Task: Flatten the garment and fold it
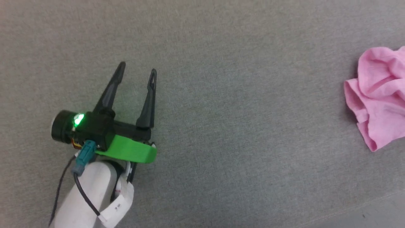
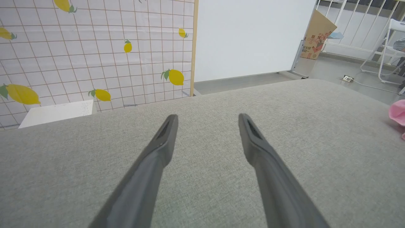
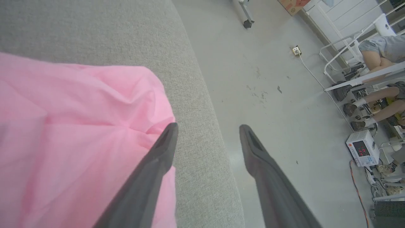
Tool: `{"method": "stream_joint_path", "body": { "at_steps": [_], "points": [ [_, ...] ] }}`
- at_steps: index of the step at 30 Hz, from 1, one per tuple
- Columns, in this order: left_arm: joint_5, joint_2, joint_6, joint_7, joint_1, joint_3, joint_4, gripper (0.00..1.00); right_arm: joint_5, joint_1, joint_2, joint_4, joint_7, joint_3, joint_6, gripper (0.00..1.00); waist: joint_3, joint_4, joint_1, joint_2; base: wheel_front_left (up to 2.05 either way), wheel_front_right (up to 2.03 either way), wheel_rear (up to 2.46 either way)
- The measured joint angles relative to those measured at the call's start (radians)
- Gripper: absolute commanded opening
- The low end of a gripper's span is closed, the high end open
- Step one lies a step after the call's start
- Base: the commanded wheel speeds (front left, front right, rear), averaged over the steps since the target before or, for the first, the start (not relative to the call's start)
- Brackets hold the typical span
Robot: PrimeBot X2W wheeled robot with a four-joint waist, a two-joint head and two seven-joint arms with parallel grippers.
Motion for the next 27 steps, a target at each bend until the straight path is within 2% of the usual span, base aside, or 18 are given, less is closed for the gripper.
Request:
{"method": "stream_joint_path", "body": {
  "at_steps": [4,11,18,27],
  "points": [
    [-0.017,-0.022,0.017,-0.012,0.061,0.008,0.024,1.0,-0.027,0.085,0.023,-0.013,-0.047,-0.054,0.0,1.0,-0.074,0.008,-0.0002,0.0,0.0,0.0,0.0],
    [-0.032,-0.045,0.053,-0.02,0.184,0.037,0.04,1.0,-0.009,0.28,0.141,-0.154,-0.077,-0.066,0.0,1.0,-0.211,0.032,-0.0002,0.0,0.0,0.0,0.0],
    [-0.034,-0.048,0.074,-0.021,0.265,0.072,0.046,1.0,0.034,0.446,0.284,-0.404,-0.031,-0.042,0.0,1.0,-0.327,0.077,-0.0003,0.0,0.0,0.0,0.0],
    [-0.034,-0.04,0.078,-0.023,0.3,0.115,0.061,1.0,0.073,0.557,0.435,-0.765,0.062,0.063,0.0,1.0,-0.412,0.181,-0.0002,0.0,0.0,0.0,0.0]
  ]
}}
